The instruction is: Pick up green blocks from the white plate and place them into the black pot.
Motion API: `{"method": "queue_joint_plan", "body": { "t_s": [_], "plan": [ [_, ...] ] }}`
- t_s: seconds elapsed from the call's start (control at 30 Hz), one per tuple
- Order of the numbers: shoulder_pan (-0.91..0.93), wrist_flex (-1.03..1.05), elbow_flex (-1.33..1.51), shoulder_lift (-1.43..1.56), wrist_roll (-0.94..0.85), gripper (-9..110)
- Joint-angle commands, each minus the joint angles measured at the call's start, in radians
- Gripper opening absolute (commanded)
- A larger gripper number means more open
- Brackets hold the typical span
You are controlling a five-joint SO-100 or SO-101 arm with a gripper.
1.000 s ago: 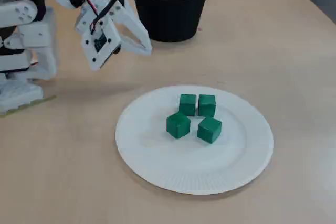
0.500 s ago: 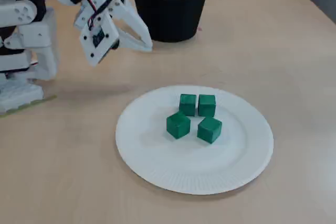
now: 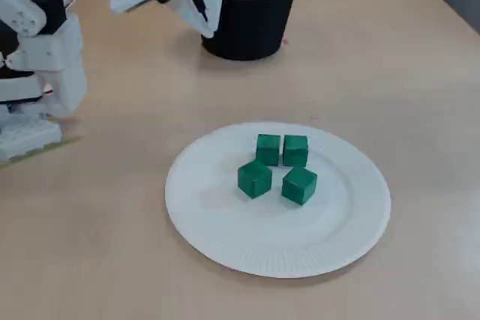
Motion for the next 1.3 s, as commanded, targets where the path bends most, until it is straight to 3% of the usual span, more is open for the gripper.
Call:
{"method": "queue_joint_plan", "body": {
  "t_s": [0.0, 0.13, 0.33, 0.53, 0.8, 1.27],
  "plan": [
    [0.166, 0.069, -0.091, -0.083, -0.026, -2],
    [0.299, 0.137, -0.144, -0.152, -0.037, -2],
    [0.351, 0.112, -0.195, -0.252, -0.112, -2],
    [0.356, 0.114, -0.224, -0.347, -0.179, 19],
    [0.308, 0.133, -0.27, -0.462, -0.074, 24],
    [0.268, 0.137, -0.367, -0.678, 0.169, 21]
  ]
}}
